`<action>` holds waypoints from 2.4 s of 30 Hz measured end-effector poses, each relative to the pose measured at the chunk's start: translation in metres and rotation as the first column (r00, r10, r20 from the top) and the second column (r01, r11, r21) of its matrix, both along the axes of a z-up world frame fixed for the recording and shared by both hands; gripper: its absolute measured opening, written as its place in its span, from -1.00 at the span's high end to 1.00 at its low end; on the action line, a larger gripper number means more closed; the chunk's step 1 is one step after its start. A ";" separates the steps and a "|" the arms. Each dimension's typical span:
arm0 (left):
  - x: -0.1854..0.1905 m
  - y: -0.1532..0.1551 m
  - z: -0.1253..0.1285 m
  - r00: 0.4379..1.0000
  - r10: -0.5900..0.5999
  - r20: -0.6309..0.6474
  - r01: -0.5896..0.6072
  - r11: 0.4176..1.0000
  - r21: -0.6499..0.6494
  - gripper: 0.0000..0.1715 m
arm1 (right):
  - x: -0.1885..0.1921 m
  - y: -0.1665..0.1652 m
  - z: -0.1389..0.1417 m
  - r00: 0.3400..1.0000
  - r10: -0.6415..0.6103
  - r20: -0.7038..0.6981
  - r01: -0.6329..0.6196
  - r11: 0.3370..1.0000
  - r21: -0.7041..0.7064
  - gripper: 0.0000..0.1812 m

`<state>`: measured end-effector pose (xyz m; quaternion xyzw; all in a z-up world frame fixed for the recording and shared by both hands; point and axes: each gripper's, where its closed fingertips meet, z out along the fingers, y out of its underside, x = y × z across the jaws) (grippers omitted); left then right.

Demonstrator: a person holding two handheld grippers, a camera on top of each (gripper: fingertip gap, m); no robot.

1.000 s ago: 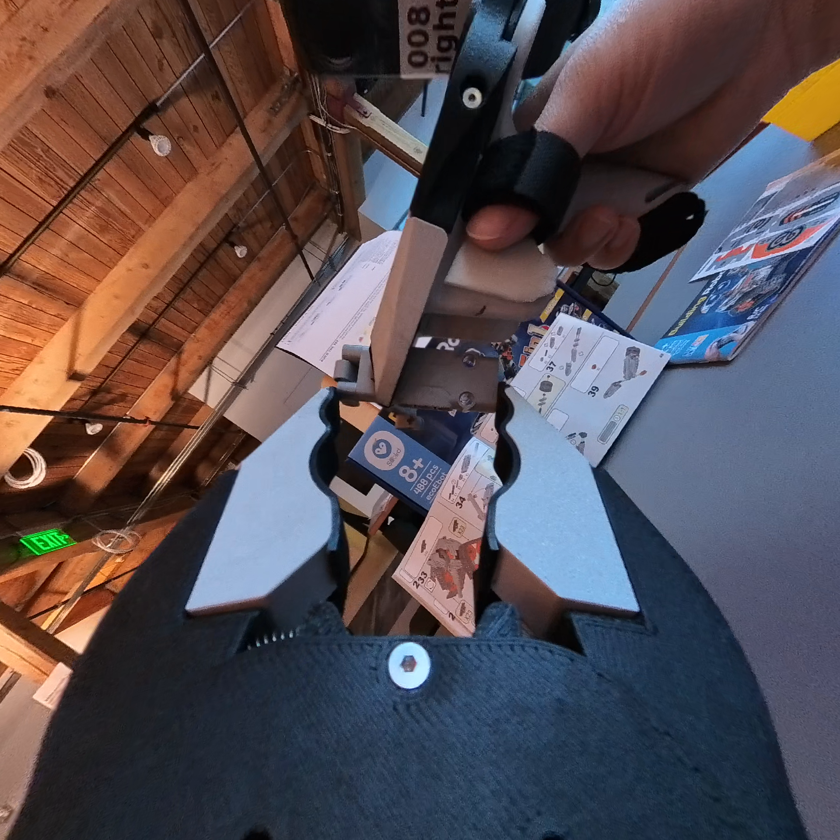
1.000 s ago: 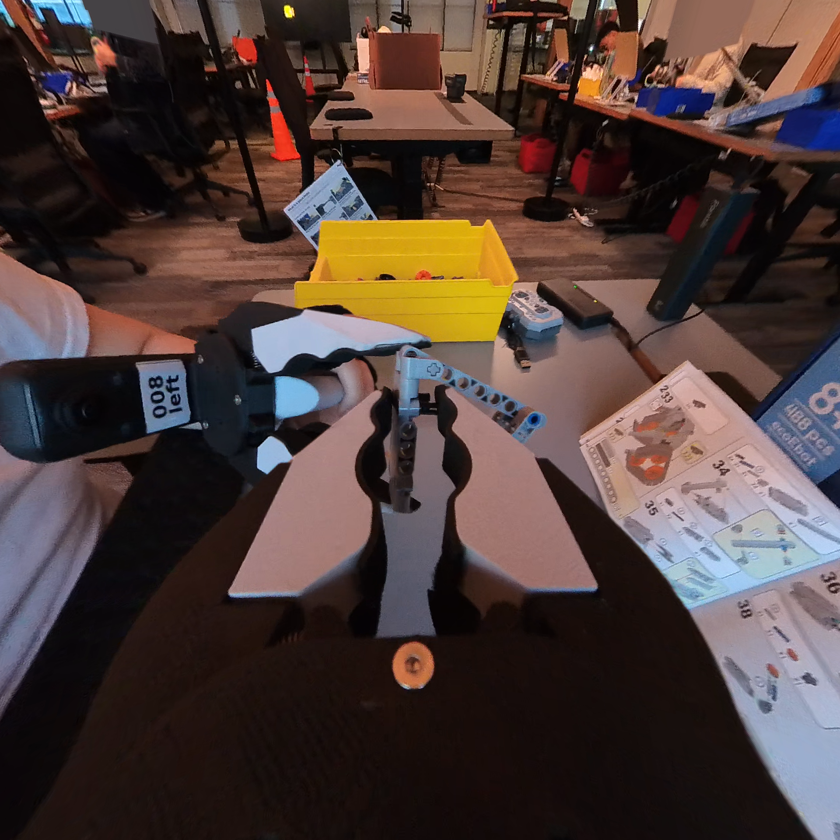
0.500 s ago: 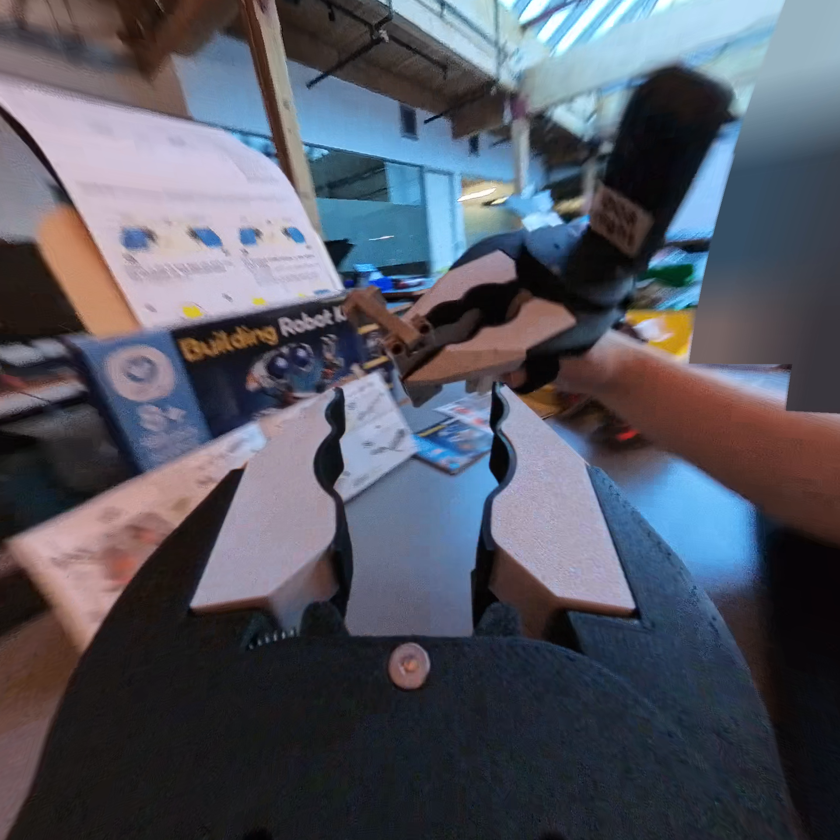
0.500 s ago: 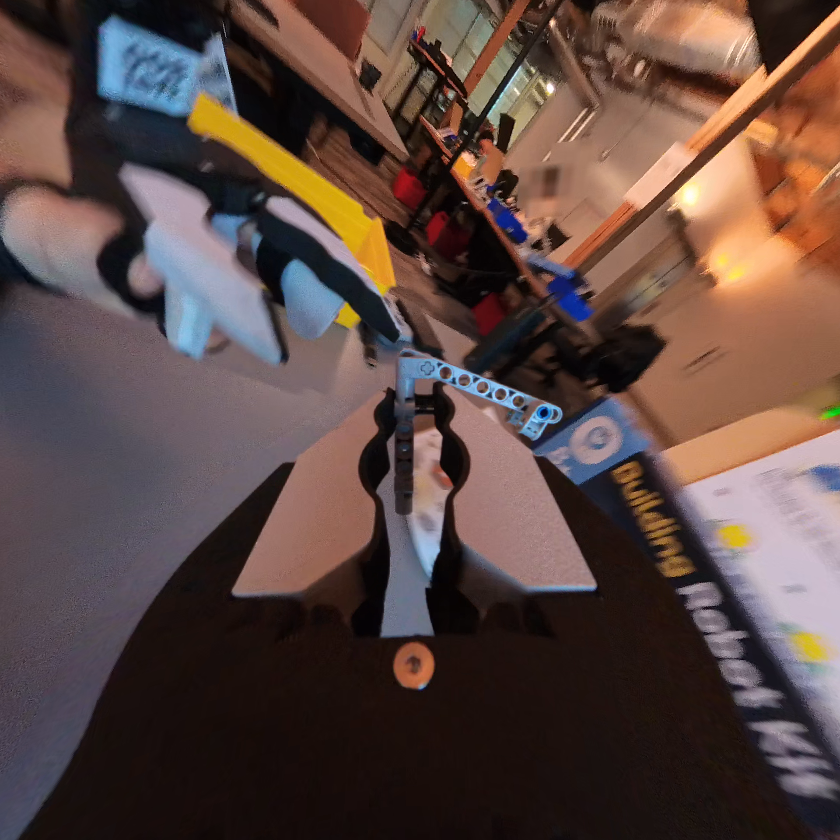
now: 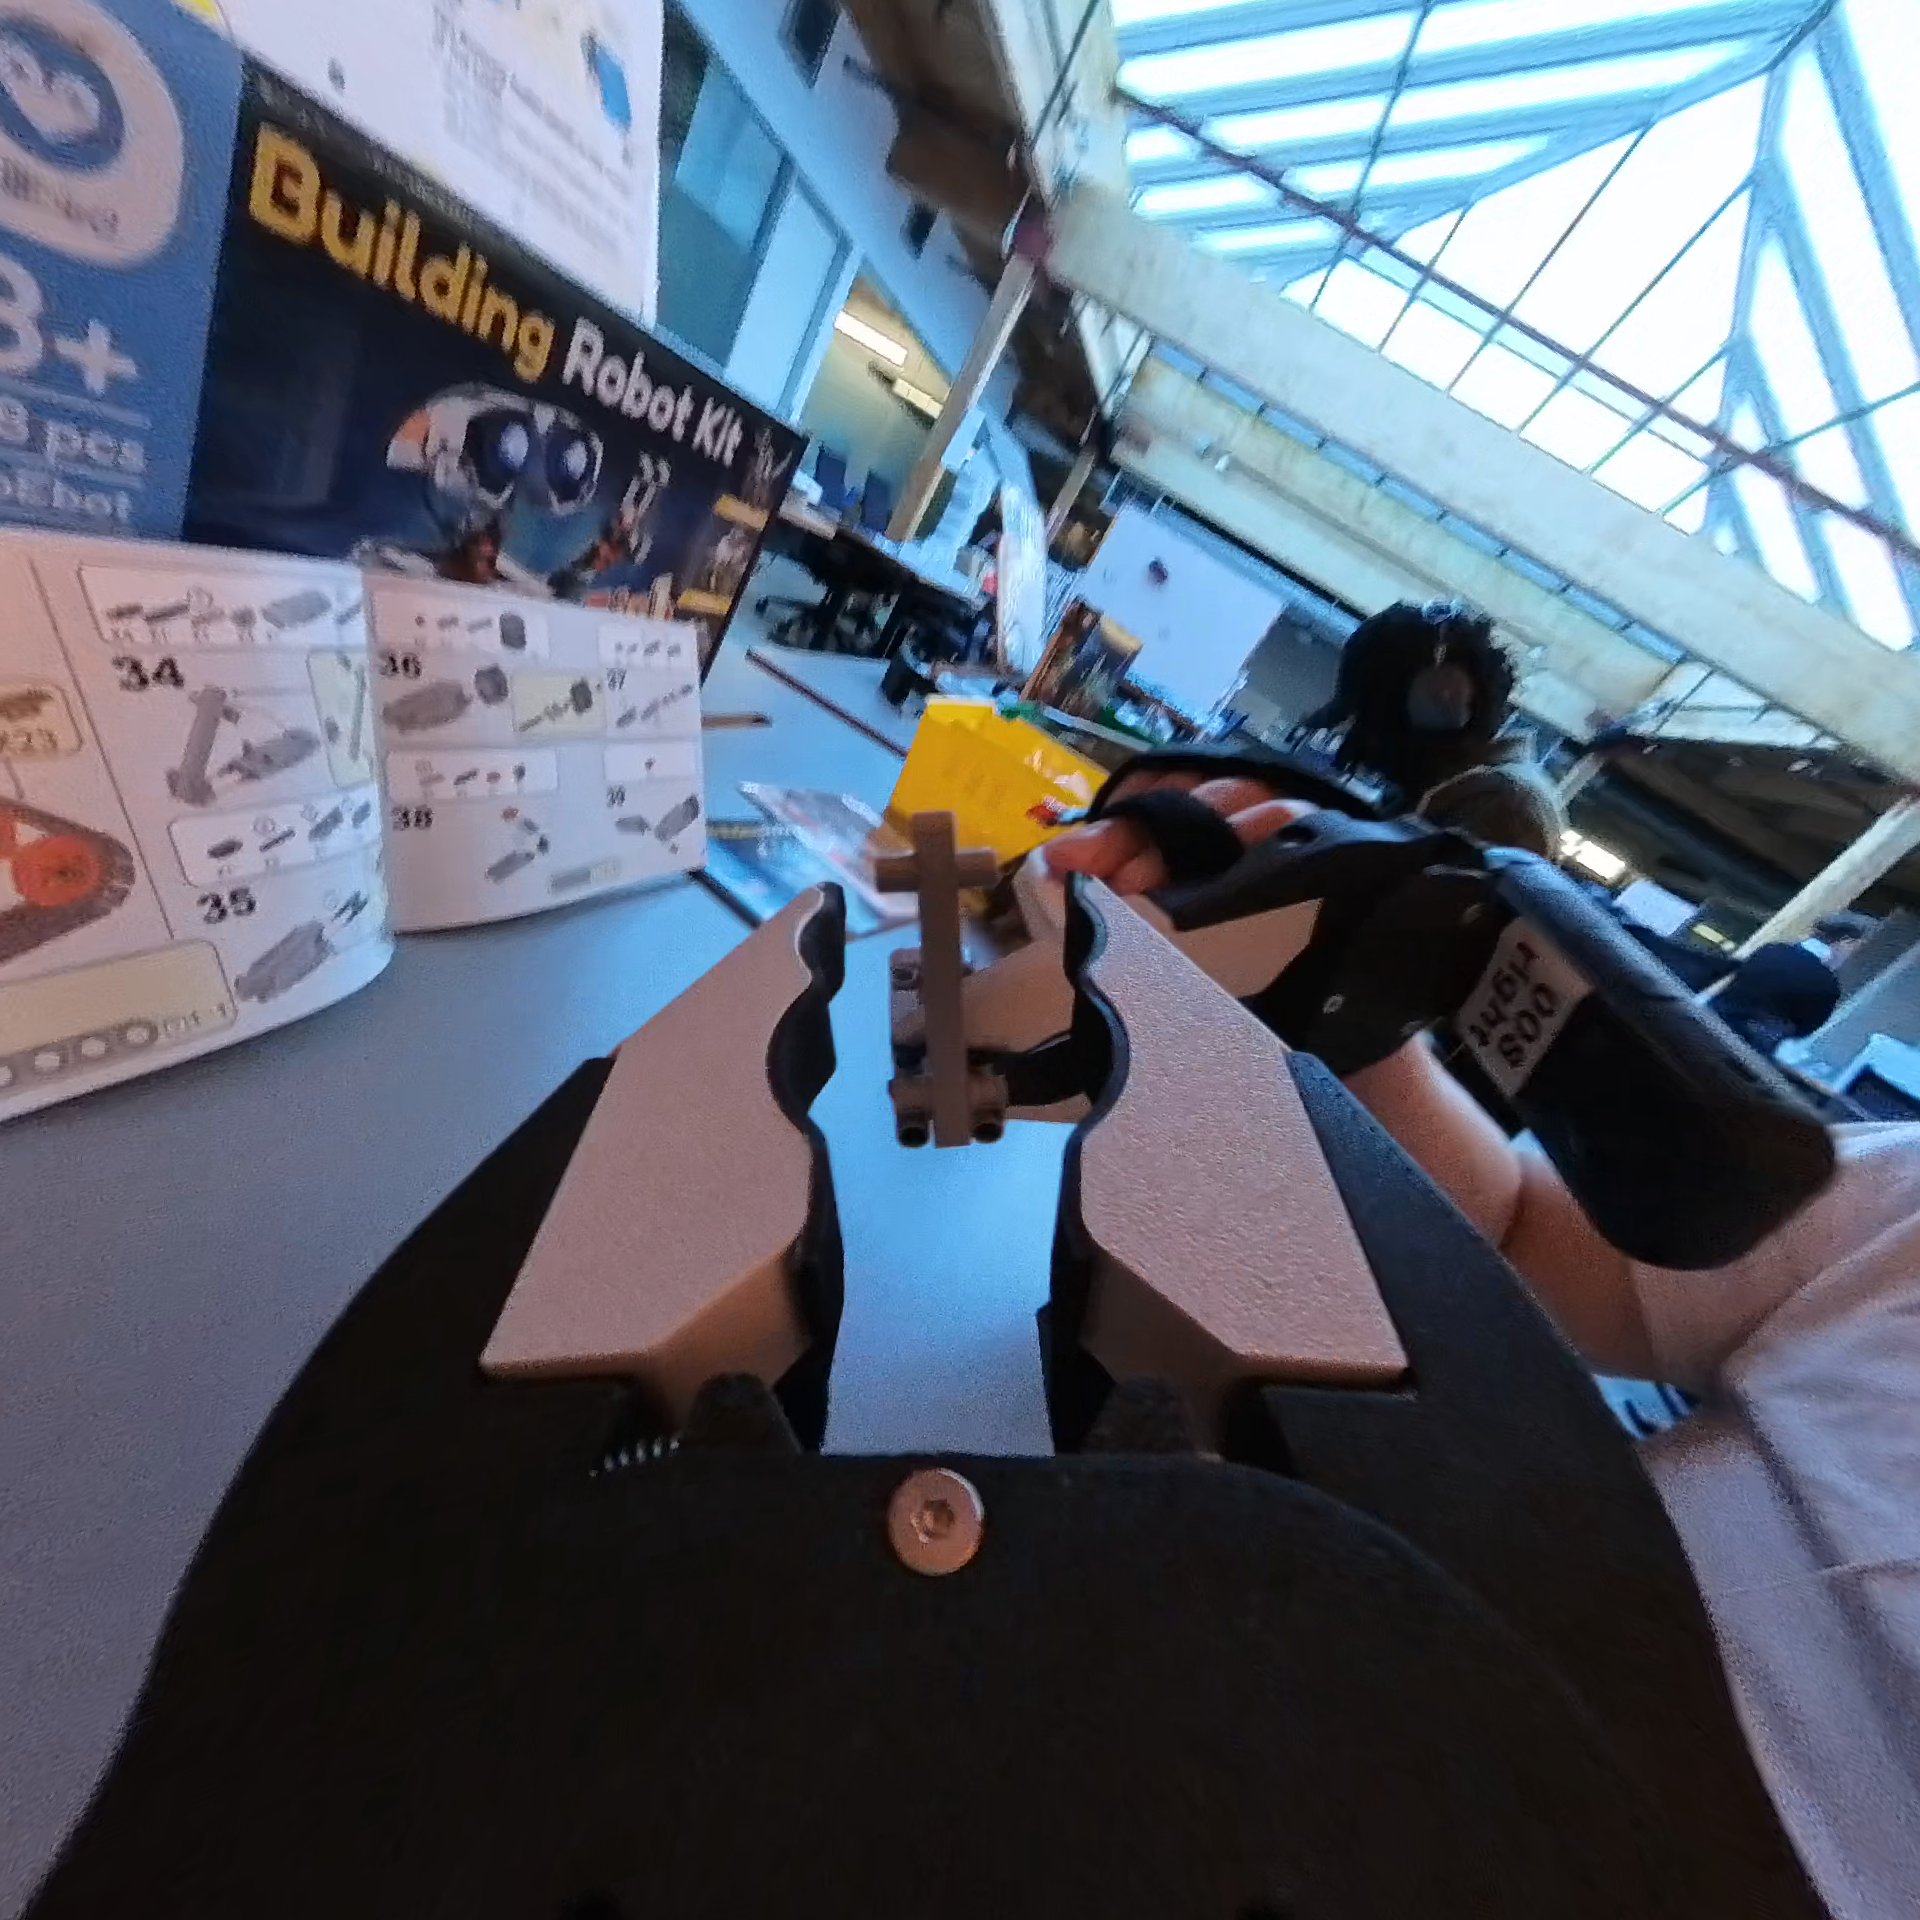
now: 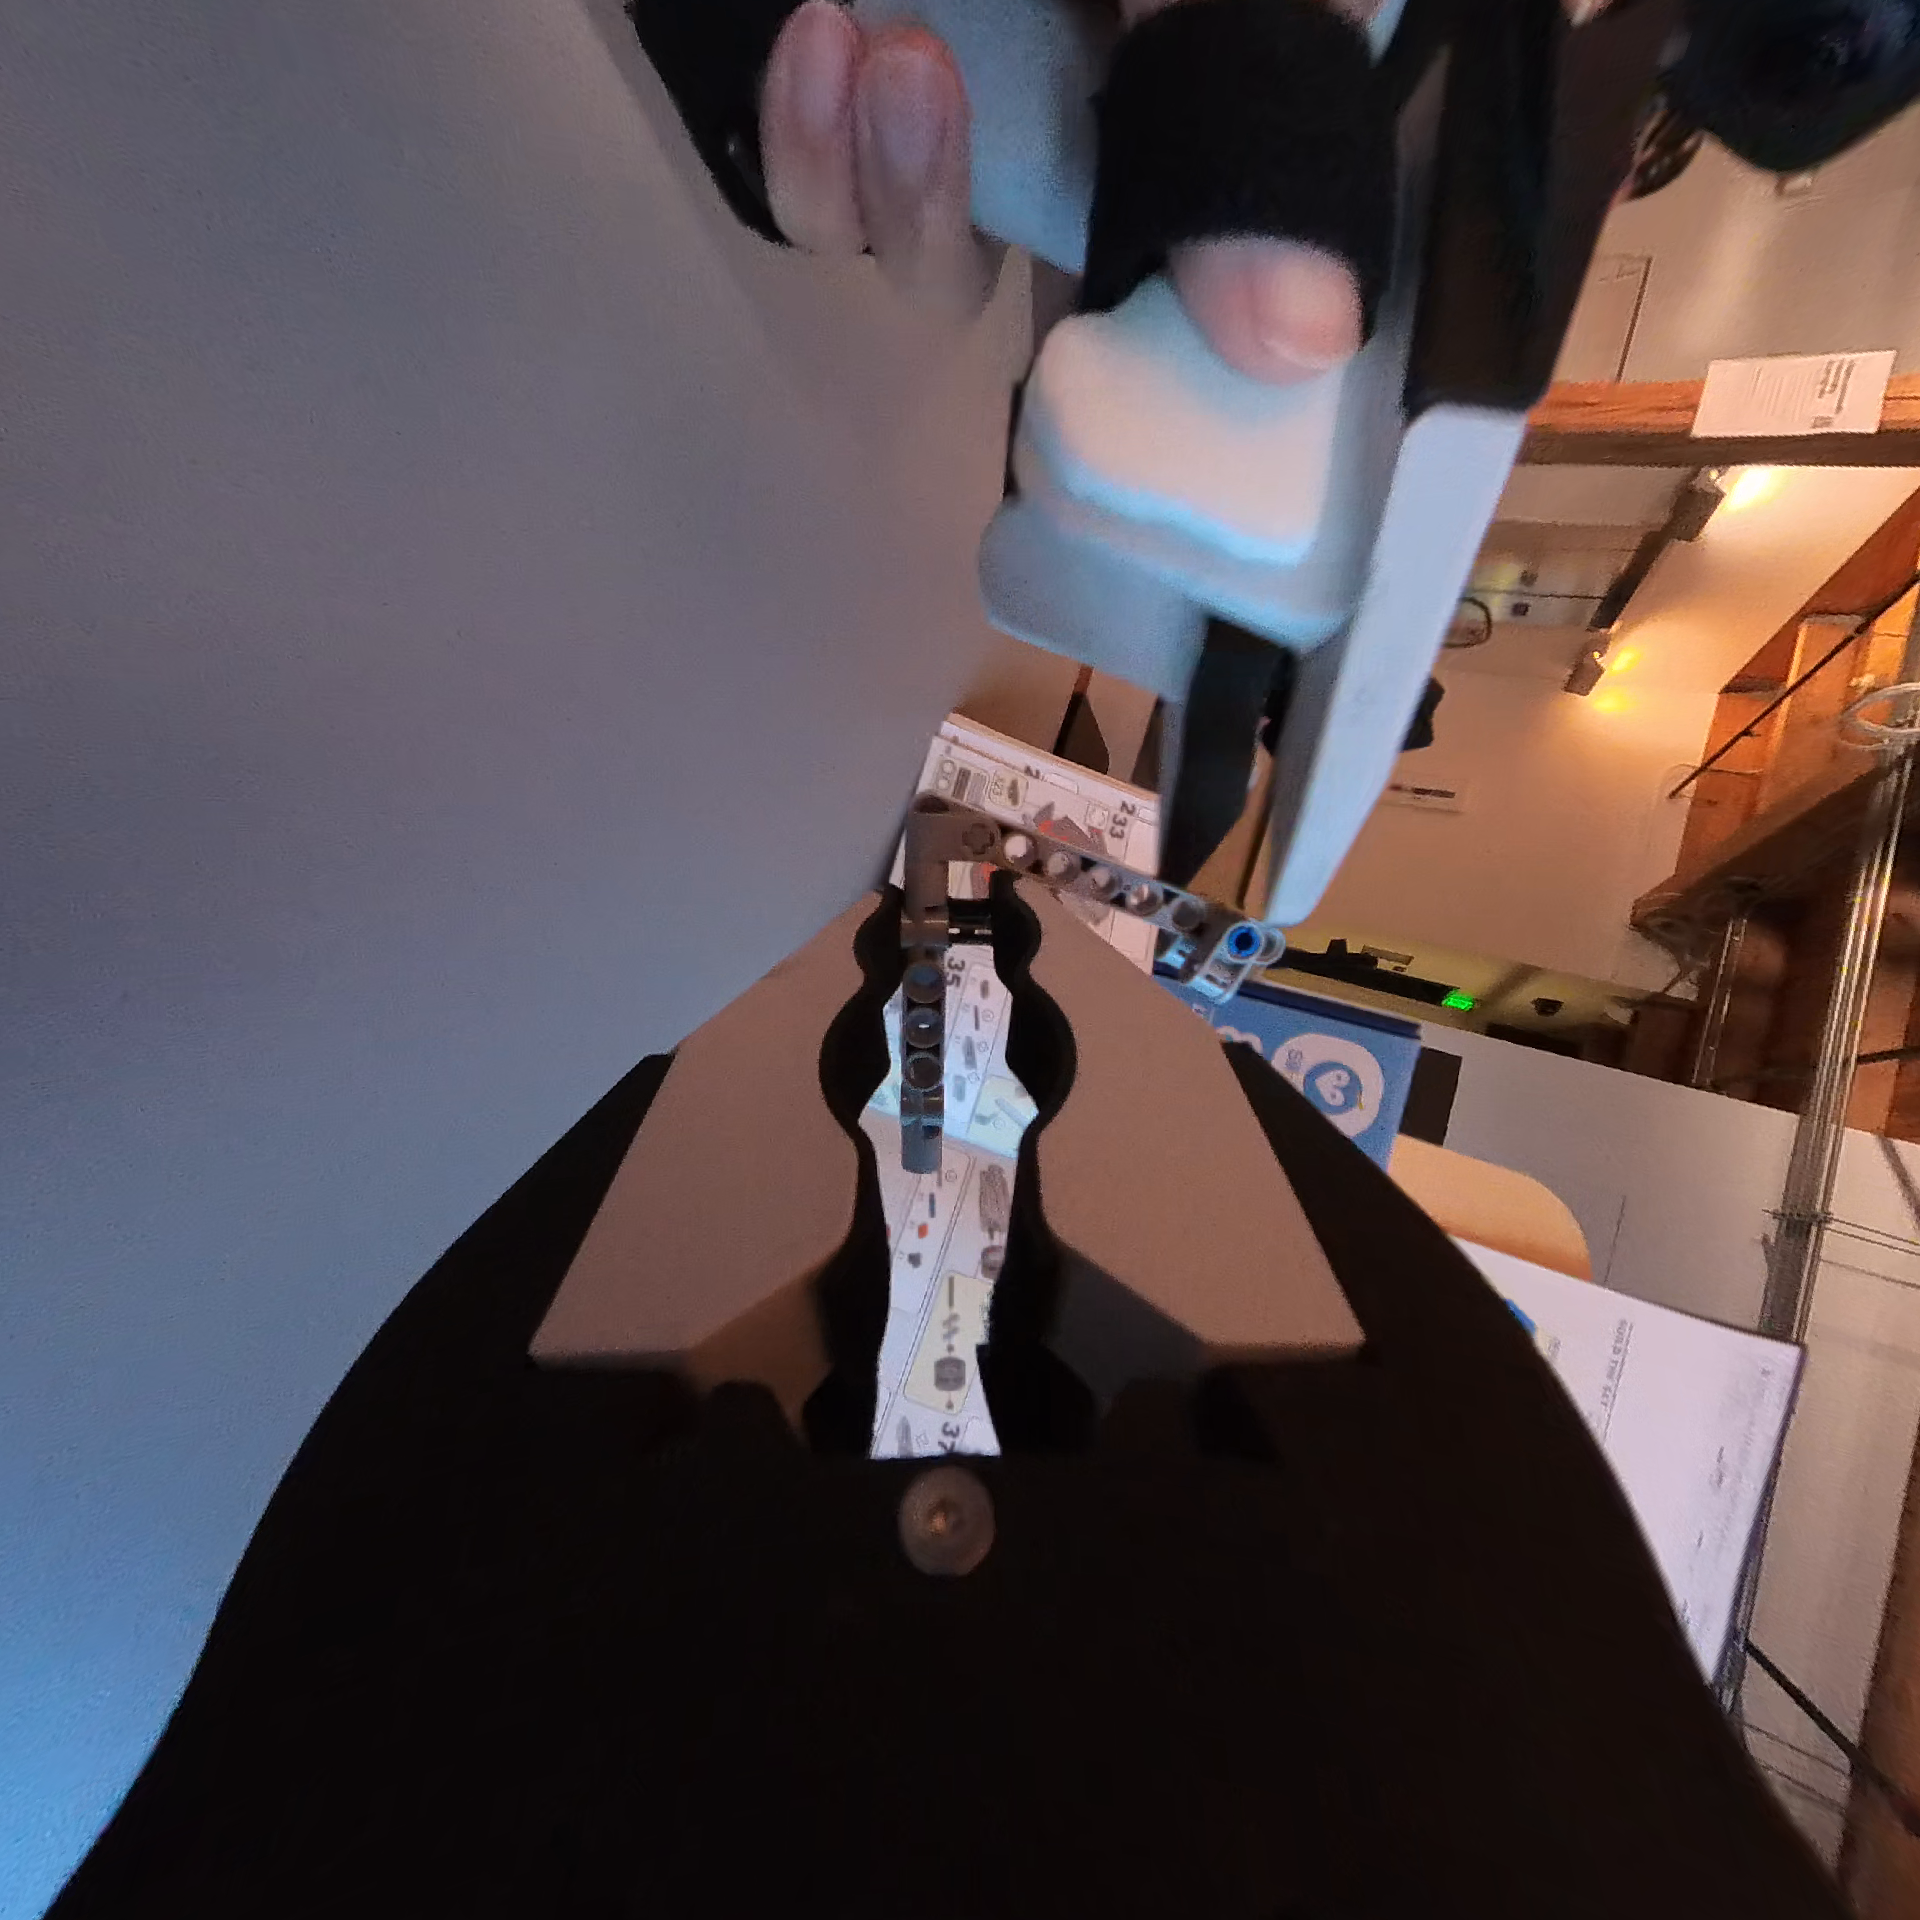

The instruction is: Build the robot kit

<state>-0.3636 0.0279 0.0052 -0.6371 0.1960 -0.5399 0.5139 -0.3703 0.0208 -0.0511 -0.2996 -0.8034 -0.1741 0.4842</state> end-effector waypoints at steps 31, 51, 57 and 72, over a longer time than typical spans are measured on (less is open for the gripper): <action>0.007 -0.016 0.007 0.994 0.065 -0.089 -0.039 0.963 0.267 0.75 | -0.002 0.009 0.050 0.976 -0.040 -0.212 0.057 0.996 0.074 0.82; 0.001 -0.036 0.038 0.998 0.015 0.058 -0.031 0.963 0.266 0.63 | -0.005 -0.013 0.089 0.849 -0.002 -0.528 -0.135 0.966 -0.222 0.83; -0.004 -0.034 0.042 0.995 0.055 0.084 -0.075 0.964 0.253 0.69 | -0.007 -0.010 0.084 0.857 -0.025 -0.515 -0.106 0.969 -0.222 0.83; 0.002 -0.015 0.008 1.000 0.029 0.001 -0.029 0.996 0.081 0.65 | -0.010 0.002 0.055 0.905 -0.075 -0.419 -0.018 0.977 -0.214 0.82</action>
